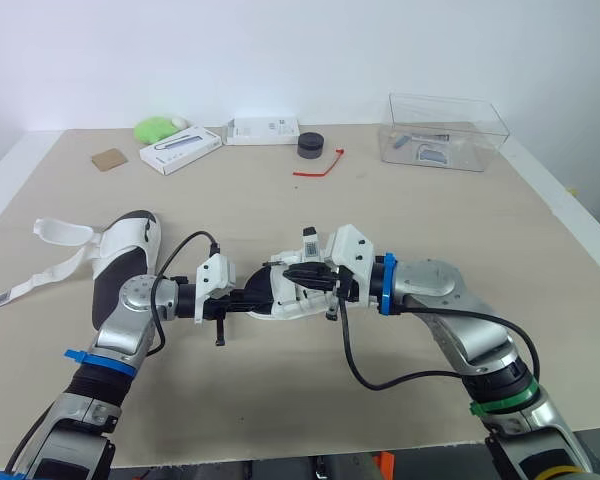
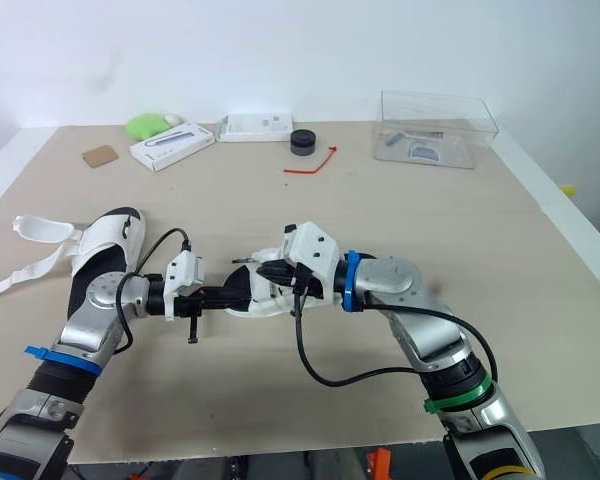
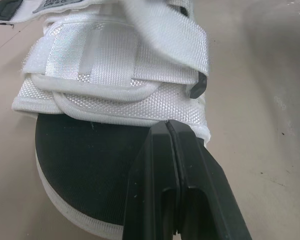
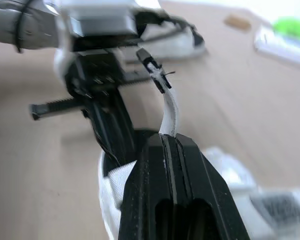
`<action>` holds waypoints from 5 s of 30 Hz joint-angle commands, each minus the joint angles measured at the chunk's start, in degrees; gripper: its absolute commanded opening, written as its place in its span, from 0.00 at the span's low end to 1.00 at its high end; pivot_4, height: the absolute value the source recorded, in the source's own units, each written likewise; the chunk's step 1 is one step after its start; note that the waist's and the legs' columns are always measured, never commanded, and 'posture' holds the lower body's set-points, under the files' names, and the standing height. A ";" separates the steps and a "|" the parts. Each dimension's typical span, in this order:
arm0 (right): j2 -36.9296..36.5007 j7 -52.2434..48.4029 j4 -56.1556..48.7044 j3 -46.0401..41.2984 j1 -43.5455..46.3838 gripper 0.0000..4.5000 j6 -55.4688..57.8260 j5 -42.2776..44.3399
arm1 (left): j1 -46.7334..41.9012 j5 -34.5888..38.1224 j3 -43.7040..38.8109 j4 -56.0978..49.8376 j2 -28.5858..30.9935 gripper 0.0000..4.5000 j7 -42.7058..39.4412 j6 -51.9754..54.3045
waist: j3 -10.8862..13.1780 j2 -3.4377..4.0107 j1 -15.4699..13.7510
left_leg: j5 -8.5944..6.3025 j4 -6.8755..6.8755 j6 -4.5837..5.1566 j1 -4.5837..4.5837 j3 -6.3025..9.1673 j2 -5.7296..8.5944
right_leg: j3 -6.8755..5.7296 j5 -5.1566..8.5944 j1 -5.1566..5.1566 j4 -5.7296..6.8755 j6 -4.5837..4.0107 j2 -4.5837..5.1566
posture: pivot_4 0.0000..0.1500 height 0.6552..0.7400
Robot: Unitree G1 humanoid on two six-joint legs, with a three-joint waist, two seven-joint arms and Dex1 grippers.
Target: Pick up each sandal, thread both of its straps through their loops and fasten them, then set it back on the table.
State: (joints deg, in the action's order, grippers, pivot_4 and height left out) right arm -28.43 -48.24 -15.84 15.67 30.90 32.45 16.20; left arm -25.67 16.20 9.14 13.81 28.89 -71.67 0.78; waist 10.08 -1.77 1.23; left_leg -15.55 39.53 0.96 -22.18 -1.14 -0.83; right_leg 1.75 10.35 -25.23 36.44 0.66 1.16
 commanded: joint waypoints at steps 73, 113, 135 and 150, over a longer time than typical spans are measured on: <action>-4.44 -13.64 43.64 -8.38 27.66 0.52 -20.80 -9.09 | -0.02 2.13 -2.11 -3.92 -0.48 0.00 1.66 -0.52 | 0.02 0.03 -0.05 | 0.01 -0.08 0.03 -0.24 -0.05 0.06 | -0.05 -0.17 -0.08 -0.16 -0.20 0.16 | 1.00 1.00; 7.72 -31.91 62.97 -6.16 22.32 0.00 -41.44 -9.96 | 14.60 13.25 -10.12 -28.92 5.78 1.00 5.69 4.76 | 0.10 0.14 1.40 | -0.10 -0.19 0.02 0.06 -0.49 -0.27 | 0.62 -0.31 -0.12 -0.23 -0.21 -0.23 | 1.00 1.00; 2.62 24.20 19.28 -41.26 -0.77 0.00 6.19 2.51 | 6.37 11.28 -6.49 -20.64 1.44 1.00 5.21 4.26 | 0.11 0.15 0.07 | -0.12 -0.19 -0.01 -0.12 -0.47 0.08 | 0.63 -0.17 -0.14 -0.25 0.09 0.05 | 1.00 1.00; 13.90 48.70 18.13 -46.09 -1.47 0.00 6.65 2.84 | 4.18 10.90 -5.37 -19.94 -0.72 1.00 4.90 4.68 | 0.09 0.16 0.51 | -0.11 -0.18 0.00 -0.01 -0.53 0.00 | 0.80 -0.09 -0.12 -0.25 0.39 -0.17 | 1.00 1.00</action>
State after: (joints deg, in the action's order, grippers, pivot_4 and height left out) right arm -14.98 0.26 2.99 -30.99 29.11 39.71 17.95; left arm -20.98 26.92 4.18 -5.00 28.02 -66.68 6.03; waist 10.17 -1.61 1.75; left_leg -15.66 39.35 0.96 -22.19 -1.68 -0.84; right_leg 2.57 10.25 -25.35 36.19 1.06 1.01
